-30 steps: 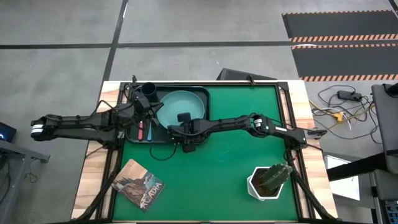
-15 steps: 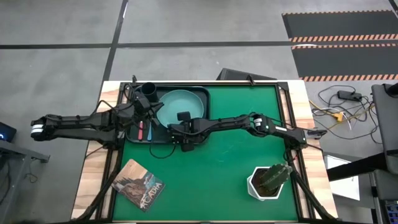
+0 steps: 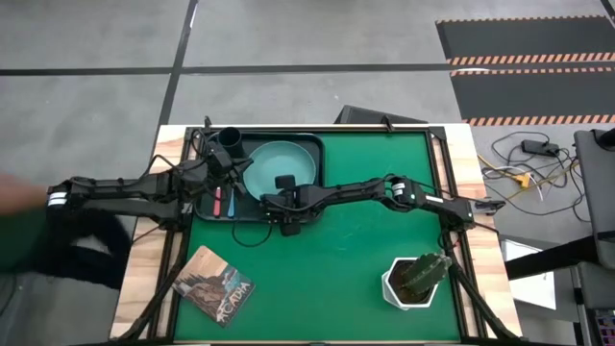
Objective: Pick and place plate/cup/fork/spoon on tray
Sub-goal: Put the green plate on the black serving tray to the right of the blue spoon, then return to Home Position
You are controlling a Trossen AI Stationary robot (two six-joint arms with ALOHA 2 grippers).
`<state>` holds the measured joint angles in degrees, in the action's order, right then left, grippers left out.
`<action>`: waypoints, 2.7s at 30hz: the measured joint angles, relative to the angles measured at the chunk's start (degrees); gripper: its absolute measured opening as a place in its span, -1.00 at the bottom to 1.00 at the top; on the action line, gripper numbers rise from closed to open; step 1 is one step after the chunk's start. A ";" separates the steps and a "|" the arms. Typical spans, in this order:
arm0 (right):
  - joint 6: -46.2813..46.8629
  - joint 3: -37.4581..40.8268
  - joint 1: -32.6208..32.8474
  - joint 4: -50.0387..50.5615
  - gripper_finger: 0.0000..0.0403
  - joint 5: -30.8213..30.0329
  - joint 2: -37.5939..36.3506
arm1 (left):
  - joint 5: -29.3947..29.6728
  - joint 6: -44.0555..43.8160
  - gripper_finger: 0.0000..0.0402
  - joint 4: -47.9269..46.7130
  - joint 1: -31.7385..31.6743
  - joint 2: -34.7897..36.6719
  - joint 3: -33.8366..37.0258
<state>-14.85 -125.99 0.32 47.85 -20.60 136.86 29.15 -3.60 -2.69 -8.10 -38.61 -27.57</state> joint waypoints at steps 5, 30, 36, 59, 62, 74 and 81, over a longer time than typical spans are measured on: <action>0.59 0.00 0.00 -0.06 -0.66 -0.50 0.00 | 0.00 0.00 -1.00 -0.01 0.00 0.00 0.00; 5.79 -0.08 4.97 8.87 -0.34 -0.17 -4.05 | 0.00 -0.02 -1.00 -0.91 0.00 0.07 0.00; 5.84 3.33 5.28 8.50 -0.39 -0.18 -7.18 | 0.00 -0.13 -1.00 -0.97 0.04 0.07 0.00; -0.17 67.20 7.08 -42.24 -0.46 -1.90 -63.11 | -0.02 1.38 -1.00 -1.34 -0.02 0.06 0.00; -0.17 74.72 6.93 -46.08 -0.48 -1.93 -71.74 | -0.02 1.65 -1.00 -1.36 -0.02 0.12 0.00; -2.88 98.27 6.93 -57.35 -0.49 -2.84 -99.65 | -17.48 3.46 -1.00 -1.34 -0.02 4.60 0.00; -4.51 104.84 6.91 -57.65 -0.52 -3.46 -111.08 | -29.29 7.70 -1.00 -2.09 0.02 10.41 0.13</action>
<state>-19.36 -21.15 7.22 -9.80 -24.05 25.77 -0.14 4.10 -4.78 -8.08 -28.20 -27.45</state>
